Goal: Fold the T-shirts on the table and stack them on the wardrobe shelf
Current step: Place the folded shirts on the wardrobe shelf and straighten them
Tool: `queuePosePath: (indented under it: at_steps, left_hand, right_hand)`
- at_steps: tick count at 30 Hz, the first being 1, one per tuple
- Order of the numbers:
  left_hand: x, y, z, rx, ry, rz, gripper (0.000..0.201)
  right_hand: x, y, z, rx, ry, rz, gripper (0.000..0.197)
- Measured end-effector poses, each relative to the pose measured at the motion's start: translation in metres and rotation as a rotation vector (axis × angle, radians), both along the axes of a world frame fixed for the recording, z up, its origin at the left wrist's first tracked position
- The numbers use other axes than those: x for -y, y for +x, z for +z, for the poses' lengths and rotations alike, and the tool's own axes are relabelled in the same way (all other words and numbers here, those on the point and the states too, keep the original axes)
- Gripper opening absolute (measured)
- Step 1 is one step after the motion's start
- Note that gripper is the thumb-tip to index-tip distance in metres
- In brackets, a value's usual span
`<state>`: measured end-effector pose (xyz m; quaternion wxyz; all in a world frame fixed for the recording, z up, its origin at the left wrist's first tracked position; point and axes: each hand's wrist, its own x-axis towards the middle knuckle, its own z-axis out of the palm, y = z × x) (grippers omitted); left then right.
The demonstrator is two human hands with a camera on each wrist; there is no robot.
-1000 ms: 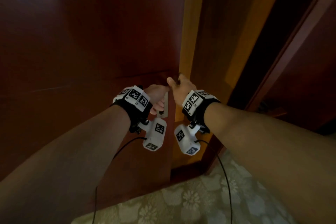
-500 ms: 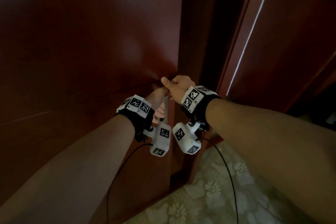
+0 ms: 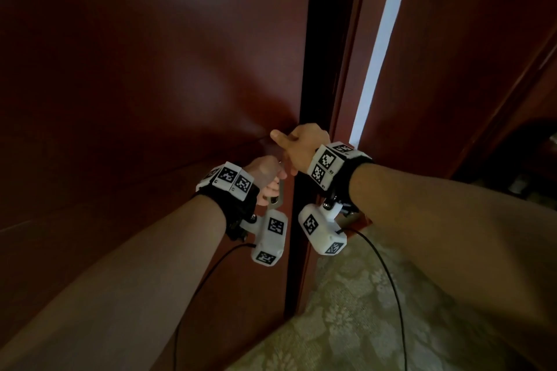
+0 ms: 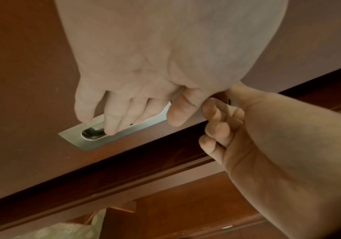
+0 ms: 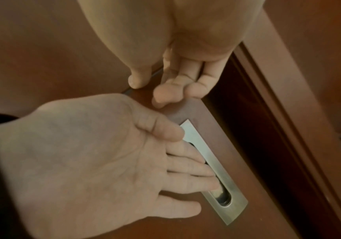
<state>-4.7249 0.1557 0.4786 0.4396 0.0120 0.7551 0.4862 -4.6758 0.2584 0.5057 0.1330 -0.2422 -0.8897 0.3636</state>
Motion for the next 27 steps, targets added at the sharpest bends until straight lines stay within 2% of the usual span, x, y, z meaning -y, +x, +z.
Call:
queuePosePath:
  at_steps: [4, 11, 16, 19, 24, 27]
  left_hand:
    - [-0.018, 0.000, 0.001, 0.022, 0.004, -0.010, 0.026]
    - [-0.041, -0.001, -0.004, 0.007, 0.055, 0.002, 0.052]
    - [-0.049, 0.004, -0.002, -0.004, 0.087, 0.017, 0.045]
    - [-0.047, 0.004, -0.002, 0.018, 0.089, 0.021, 0.055]
    - [-0.040, 0.008, 0.003, 0.027, 0.076, -0.019, 0.036]
    - [-0.030, 0.012, 0.013, 0.032, 0.107, -0.078, 0.036]
  right_hand:
    - [-0.017, -0.002, 0.001, 0.001, -0.011, -0.012, 0.053]
    - [-0.033, 0.001, 0.002, 0.026, 0.040, -0.039, 0.050]
    - [-0.036, 0.003, 0.002, 0.056, -0.007, -0.047, 0.050]
    - [-0.036, 0.004, 0.004, 0.070, -0.006, -0.031, 0.050]
    - [-0.035, 0.007, 0.007, 0.096, 0.017, -0.008, 0.046]
    - [-0.033, 0.012, 0.014, 0.135, -0.018, 0.043, 0.037]
